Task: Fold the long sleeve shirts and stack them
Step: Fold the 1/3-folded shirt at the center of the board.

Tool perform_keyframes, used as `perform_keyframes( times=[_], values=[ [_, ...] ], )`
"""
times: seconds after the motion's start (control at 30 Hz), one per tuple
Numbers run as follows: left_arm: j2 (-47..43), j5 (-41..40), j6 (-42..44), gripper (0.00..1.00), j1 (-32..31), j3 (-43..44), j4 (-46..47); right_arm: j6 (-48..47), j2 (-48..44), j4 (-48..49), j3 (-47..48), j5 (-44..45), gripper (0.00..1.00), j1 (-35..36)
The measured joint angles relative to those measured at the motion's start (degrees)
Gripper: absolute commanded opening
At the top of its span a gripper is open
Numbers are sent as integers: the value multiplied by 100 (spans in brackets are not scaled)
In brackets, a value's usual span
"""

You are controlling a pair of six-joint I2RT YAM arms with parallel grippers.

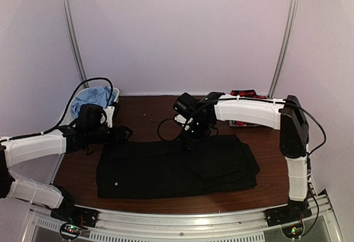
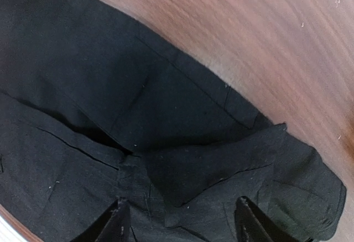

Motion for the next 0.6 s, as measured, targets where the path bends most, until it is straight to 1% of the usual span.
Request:
perform_keyframes(
  times=[0.07, 0.2, 0.27, 0.3, 0.47, 0.6],
  values=[
    [0, 28, 31, 81, -83, 0, 140, 2, -177, 157, -125, -13, 73, -28],
    [101, 94, 133, 81, -262, 50, 282, 50, -898, 450, -719, -133, 73, -186],
    [249, 109, 216, 81, -411, 166, 271, 101, -1445, 706, -1220, -227, 73, -343],
    [365, 114, 267, 81, -516, 269, 271, 127, -1578, 737, -1346, -232, 73, -455],
    [1019, 7, 730, 77, -1150, 1010, 192, 341, -2667, 1394, -2841, -568, 72, -1237],
    [1639, -420, 1344, 75, -1790, 1775, -42, 459, -3077, 1633, -3696, -787, 72, -1746]
  ],
)
